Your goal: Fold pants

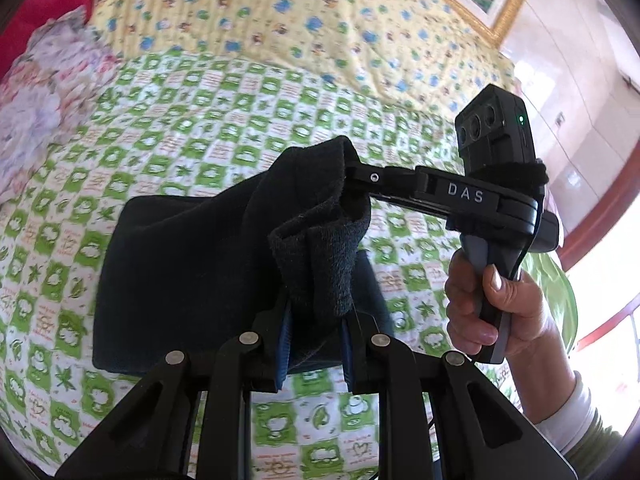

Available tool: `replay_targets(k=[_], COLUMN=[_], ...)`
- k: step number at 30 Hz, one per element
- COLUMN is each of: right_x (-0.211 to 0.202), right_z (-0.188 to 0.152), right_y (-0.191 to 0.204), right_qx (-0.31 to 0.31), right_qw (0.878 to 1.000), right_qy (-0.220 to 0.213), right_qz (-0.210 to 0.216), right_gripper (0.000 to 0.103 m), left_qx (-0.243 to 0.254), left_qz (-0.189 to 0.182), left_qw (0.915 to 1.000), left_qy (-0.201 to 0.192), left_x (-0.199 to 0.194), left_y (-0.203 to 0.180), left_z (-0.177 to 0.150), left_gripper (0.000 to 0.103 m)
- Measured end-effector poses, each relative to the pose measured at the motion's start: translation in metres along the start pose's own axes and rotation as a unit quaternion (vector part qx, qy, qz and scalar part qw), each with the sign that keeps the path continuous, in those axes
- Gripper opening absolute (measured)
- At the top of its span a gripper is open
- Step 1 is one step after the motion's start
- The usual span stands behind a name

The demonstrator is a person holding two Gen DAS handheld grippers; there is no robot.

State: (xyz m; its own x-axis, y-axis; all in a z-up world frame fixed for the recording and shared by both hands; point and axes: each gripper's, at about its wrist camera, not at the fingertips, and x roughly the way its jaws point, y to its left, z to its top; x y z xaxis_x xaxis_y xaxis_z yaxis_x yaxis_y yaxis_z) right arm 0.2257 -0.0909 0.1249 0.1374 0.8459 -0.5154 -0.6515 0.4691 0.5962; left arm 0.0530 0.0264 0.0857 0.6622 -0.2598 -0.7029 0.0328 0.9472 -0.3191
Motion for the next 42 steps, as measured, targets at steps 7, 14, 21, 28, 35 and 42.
replay_targets(k=[7, 14, 21, 28, 35, 42], right_x=[-0.029, -0.042, -0.038, -0.058, -0.079, -0.067], right_z=[-0.027, -0.057, -0.085, -0.09, -0.088, -0.086], right_y=[-0.025, -0.04, -0.06, -0.043, -0.012, 0.02], right_qx=[0.035, 0.071, 0.108, 0.096, 0.087, 0.072], right_qw=[0.999, 0.996, 0.99, 0.982, 0.977, 0.972], right_qy=[-0.021, -0.038, -0.023, -0.054, -0.086, -0.09], right_qz=[-0.015, -0.026, -0.084, -0.154, -0.175, -0.207], right_gripper=[0.008, 0.008, 0.01, 0.055, 0.072, 0.087], left_qx=[0.032, 0.069, 0.101, 0.085, 0.063, 0.033], left_qz=[-0.005, 0.005, 0.016, -0.033, -0.035, -0.005], left_qw=[0.9991, 0.9966, 0.9923, 0.9938, 0.9962, 0.999], left_qy=[0.027, 0.044, 0.069, 0.064, 0.049, 0.031], left_x=[0.024, 0.04, 0.072, 0.049, 0.018, -0.005], left_y=[-0.028, -0.046, -0.051, -0.044, -0.021, 0.01], left_z=[-0.01, -0.03, -0.051, -0.046, -0.046, -0.044], left_gripper=[0.02, 0.02, 0.024, 0.055, 0.055, 0.058])
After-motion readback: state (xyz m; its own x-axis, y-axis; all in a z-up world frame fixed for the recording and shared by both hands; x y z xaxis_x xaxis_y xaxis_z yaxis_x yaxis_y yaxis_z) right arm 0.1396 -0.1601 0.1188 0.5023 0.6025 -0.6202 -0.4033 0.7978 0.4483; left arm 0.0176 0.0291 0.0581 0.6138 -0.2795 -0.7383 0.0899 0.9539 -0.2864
